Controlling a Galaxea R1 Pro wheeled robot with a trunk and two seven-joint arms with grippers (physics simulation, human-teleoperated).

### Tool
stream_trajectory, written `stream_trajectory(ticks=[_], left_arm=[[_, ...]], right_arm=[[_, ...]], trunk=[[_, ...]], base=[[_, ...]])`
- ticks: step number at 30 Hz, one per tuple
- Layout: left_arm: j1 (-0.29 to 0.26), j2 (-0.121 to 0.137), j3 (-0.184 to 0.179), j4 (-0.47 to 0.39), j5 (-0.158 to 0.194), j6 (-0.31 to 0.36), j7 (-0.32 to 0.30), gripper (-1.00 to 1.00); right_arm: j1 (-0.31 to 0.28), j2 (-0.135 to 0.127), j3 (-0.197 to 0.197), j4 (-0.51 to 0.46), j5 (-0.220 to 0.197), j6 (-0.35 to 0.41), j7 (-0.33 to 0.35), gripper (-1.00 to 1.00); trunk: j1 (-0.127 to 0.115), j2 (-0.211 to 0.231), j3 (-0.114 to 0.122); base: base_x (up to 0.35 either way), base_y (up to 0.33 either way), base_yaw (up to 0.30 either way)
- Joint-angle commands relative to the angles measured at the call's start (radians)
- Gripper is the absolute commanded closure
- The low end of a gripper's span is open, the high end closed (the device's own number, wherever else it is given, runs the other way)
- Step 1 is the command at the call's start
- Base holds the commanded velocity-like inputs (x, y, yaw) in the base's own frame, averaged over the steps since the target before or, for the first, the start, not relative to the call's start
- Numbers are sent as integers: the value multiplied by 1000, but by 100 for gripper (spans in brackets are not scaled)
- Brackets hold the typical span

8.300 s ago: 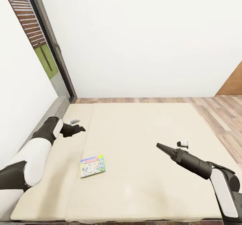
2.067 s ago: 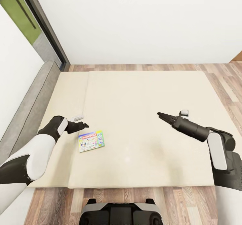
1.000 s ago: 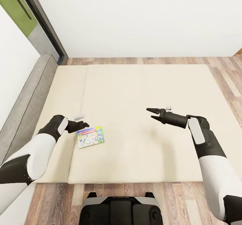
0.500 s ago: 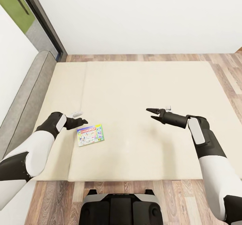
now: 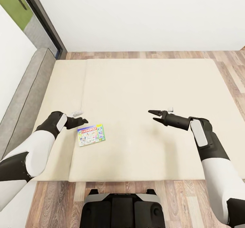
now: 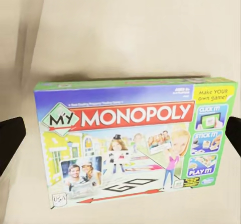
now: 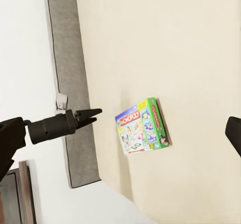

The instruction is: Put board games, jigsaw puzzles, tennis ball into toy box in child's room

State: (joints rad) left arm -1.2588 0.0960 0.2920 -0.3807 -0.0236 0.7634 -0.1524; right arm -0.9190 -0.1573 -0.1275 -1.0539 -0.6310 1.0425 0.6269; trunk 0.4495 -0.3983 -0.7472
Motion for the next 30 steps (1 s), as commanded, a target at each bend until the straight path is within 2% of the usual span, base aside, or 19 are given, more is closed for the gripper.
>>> stream_trajectory(ticks=[1, 10, 30], left_arm=[[-1, 0, 6, -1, -3, 5, 1, -100], [-2, 0, 7, -1, -3, -22, 39, -100], [-2, -3, 9, 0, -3, -34, 45, -100]], right_arm=[[0, 0, -2, 0, 6, 5, 8, -100], [4, -3, -3, -1, 4, 5, 8, -100], [6, -11, -3, -2, 3, 5, 8, -100]], trunk=[[1, -2, -3], [1, -2, -18], [1, -2, -51]], base=[[0, 0, 0], [0, 0, 0], [0, 0, 0]])
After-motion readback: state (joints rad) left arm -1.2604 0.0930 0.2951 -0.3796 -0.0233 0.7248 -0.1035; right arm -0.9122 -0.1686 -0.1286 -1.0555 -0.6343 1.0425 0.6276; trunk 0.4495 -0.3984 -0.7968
